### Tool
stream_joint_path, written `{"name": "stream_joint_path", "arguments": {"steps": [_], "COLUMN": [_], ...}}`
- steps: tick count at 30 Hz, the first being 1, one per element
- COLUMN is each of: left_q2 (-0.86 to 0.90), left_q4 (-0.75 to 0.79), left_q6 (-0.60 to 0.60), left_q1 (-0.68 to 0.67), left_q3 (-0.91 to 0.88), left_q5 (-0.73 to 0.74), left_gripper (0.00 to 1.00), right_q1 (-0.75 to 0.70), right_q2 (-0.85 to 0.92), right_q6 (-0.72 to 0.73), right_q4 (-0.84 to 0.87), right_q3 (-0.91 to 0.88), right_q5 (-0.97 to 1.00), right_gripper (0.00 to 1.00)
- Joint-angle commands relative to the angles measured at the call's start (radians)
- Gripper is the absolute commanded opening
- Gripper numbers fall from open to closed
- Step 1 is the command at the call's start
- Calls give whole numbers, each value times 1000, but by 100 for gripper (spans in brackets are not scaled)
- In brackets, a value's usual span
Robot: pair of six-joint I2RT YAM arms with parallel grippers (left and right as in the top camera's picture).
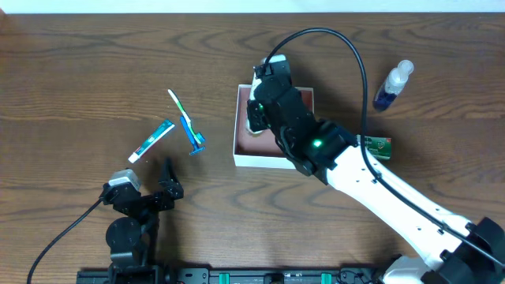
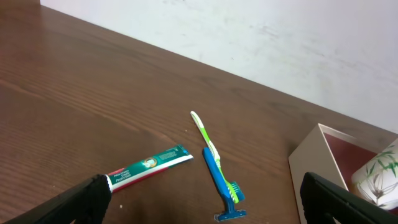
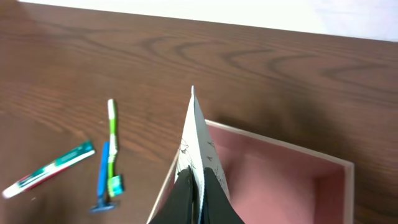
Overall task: Pack container
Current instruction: 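Carry the Pantene tube over the box and lower it inside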
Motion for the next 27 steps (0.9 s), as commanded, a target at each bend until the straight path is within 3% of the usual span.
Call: {"name": "stream_joint_path", "arguments": {"steps": [1, 27], "left_q2": [-5, -5], "left_q4": [-7, -7], "left_q6": [10, 10], "left_q1": [7, 7], "left_q3": [-27, -27], "left_q5": [14, 14], "left_gripper": [98, 98], "right_q1": [6, 8], "right_q2": [11, 108], "right_q6": [19, 61], "right_q4": [31, 165], "right_q3": [22, 22], "right_q5": [97, 180], "right_gripper": [1, 1]}}
